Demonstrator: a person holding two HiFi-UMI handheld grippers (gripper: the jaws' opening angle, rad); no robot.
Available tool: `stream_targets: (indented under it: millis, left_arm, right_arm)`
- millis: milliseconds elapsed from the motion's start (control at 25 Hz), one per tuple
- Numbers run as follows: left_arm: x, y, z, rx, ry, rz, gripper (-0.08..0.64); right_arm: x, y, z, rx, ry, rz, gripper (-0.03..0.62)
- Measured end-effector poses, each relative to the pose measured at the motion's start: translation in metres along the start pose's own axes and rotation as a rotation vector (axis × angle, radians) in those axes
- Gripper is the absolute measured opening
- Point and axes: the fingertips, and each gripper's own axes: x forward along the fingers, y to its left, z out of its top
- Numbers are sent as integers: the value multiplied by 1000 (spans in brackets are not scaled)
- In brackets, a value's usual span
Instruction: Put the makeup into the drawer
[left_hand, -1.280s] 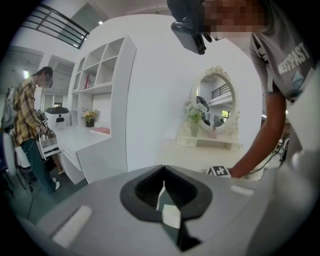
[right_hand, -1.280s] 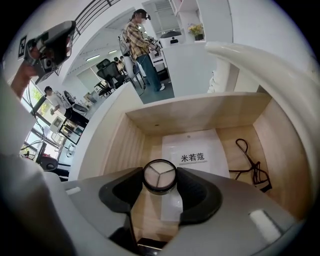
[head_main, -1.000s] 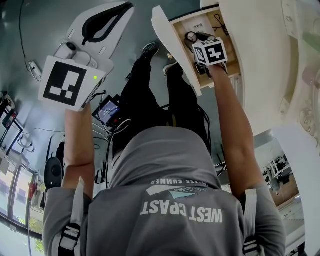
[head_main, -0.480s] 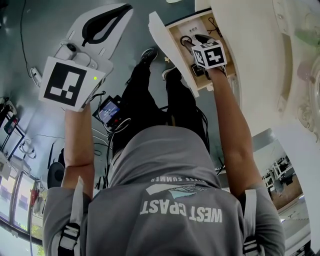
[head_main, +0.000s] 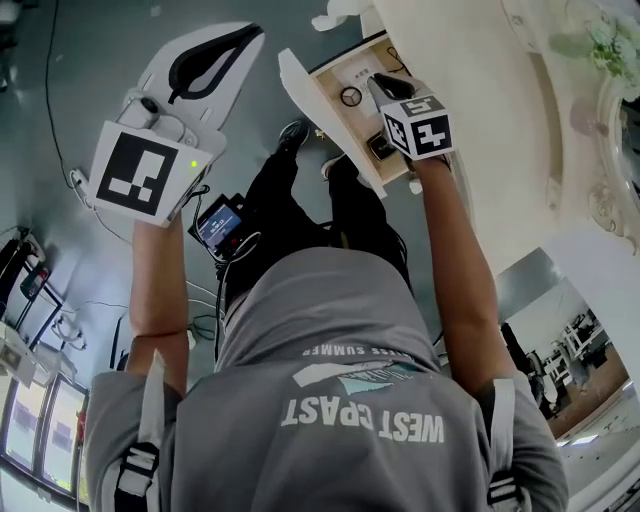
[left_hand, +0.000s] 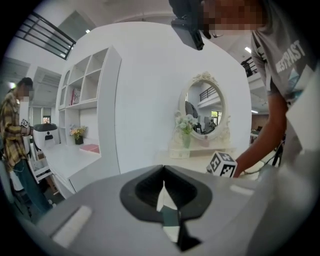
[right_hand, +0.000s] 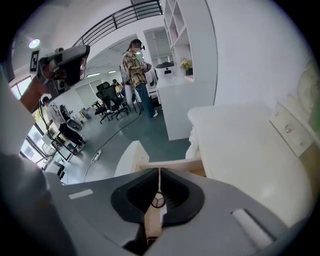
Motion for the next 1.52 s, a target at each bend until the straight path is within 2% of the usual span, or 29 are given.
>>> stream_targets:
  millis: [40, 520, 880, 1160, 1520]
  left_arm:
    - [-1, -3, 8, 10, -6, -7, 2]
    - [-3, -59, 102, 124, -57, -116, 2]
    - [-3, -97, 161, 196, -110, -209, 2]
    - [-8, -123, 192, 247, -142, -264, 2]
    - [-5, -159, 215, 294, -177, -349, 2]
  right_arm:
    - [-13, 1, 9, 1, -26, -8, 2]
    - [-211, 12, 95, -14, -385, -93, 0]
    - [-358, 18, 137, -54, -626, -238, 0]
    - [-445, 35, 143, -104, -718, -333, 0]
    - [-522, 54, 131, -126, -792, -482, -2]
